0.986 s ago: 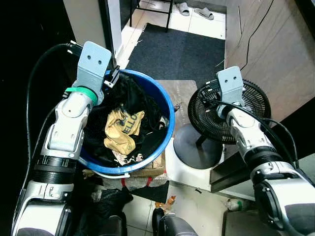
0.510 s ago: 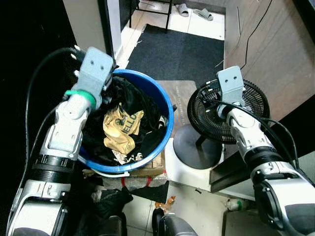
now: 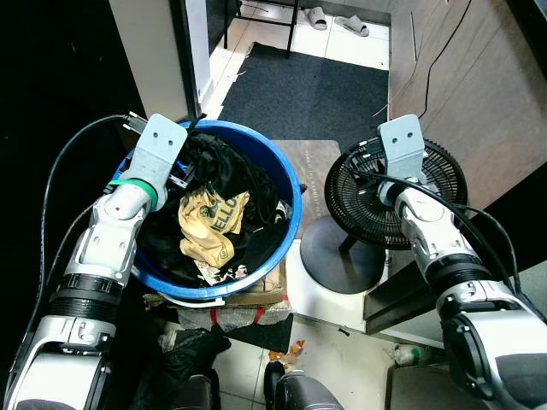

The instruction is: Clothes washing

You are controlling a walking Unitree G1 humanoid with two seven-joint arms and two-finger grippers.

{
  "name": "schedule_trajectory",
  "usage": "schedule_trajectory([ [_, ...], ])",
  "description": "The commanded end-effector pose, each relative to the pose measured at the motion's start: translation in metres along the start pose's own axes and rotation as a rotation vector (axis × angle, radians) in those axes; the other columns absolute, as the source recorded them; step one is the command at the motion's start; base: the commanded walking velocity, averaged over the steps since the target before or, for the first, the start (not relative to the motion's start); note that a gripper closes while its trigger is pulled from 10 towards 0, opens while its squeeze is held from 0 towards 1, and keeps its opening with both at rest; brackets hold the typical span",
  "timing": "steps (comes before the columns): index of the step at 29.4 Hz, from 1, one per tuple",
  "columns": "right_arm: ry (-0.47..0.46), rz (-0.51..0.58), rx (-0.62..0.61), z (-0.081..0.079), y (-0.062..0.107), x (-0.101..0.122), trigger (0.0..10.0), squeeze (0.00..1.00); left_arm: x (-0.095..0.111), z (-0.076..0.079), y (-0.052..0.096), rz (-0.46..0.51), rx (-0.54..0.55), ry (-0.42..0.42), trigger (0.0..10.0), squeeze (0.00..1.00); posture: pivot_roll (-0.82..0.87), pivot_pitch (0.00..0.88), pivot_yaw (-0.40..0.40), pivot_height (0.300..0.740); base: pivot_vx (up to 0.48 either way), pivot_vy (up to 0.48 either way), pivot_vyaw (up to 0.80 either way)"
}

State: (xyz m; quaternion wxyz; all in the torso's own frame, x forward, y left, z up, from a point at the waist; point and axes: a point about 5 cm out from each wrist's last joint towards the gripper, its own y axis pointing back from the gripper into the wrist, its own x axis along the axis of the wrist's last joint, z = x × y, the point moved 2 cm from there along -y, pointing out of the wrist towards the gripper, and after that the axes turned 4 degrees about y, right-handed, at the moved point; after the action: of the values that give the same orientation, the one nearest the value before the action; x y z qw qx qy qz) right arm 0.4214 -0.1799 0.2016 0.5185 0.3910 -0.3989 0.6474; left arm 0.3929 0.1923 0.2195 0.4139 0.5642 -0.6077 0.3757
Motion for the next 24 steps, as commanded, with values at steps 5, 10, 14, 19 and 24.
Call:
schedule_trajectory([
  [5, -0.016, -0.004, -0.01, 0.002, 0.002, -0.004, 10.0, 0.0, 0.017, 0.009, -0.002, 0.045, -0.093, 0.031, 10.0, 1.0, 0.04, 0.196, -0.025, 0.74, 0.0, 0.0, 0.0],
  [10, -0.016, -0.006, -0.031, 0.008, 0.004, -0.005, 10.0, 0.0, 0.005, 0.035, -0.004, -0.01, -0.265, 0.112, 10.0, 0.0, 0.03, 0.195, -0.024, 0.74, 0.0, 0.0, 0.0],
  [14, -0.012, -0.007, -0.04, 0.012, 0.006, -0.007, 10.0, 0.0, 0.003, 0.058, -0.009, -0.037, -0.358, 0.142, 10.0, 0.0, 0.01, 0.195, -0.016, 0.74, 0.0, 0.0, 0.0],
  [19, -0.007, -0.008, -0.053, 0.016, 0.008, -0.009, 10.0, 0.0, 0.009, 0.081, -0.016, -0.046, -0.422, 0.151, 10.0, 0.0, 0.0, 0.195, -0.009, 0.74, 0.0, 0.0, 0.0],
  [24, -0.004, -0.011, -0.059, 0.019, 0.009, -0.011, 10.0, 0.0, 0.014, 0.085, -0.021, -0.047, -0.415, 0.148, 0.0, 0.0, 0.0, 0.193, -0.005, 0.74, 0.0, 0.0, 0.0],
])
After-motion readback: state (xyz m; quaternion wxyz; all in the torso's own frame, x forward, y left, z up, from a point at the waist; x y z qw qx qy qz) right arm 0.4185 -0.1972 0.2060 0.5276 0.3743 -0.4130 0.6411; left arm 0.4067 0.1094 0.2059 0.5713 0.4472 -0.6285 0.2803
